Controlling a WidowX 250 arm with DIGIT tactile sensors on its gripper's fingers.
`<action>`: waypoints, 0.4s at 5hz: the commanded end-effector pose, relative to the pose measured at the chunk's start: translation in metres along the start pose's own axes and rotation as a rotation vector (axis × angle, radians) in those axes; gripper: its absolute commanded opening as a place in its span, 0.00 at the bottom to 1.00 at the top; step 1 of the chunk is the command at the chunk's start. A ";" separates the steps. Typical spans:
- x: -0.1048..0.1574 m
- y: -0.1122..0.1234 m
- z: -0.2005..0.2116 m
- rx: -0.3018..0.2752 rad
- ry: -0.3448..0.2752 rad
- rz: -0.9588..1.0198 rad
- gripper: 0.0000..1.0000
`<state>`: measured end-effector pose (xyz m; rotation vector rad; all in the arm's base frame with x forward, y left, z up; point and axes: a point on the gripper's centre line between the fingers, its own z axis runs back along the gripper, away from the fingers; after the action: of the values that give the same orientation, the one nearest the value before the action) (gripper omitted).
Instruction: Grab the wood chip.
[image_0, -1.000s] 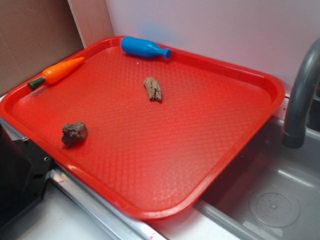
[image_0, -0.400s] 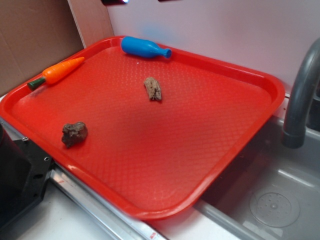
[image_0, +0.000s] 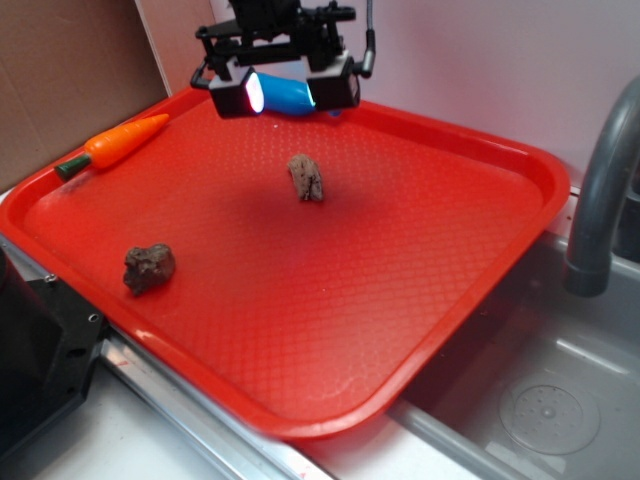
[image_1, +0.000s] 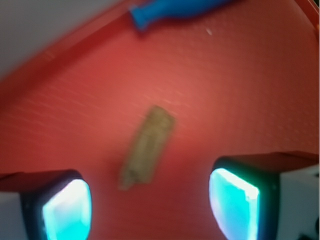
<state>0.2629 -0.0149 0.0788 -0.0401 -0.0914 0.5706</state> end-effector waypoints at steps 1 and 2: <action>0.009 0.004 0.010 -0.025 -0.042 0.013 1.00; 0.013 0.022 -0.025 -0.014 -0.044 0.048 1.00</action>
<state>0.2601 0.0005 0.0418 -0.0336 -0.0940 0.6081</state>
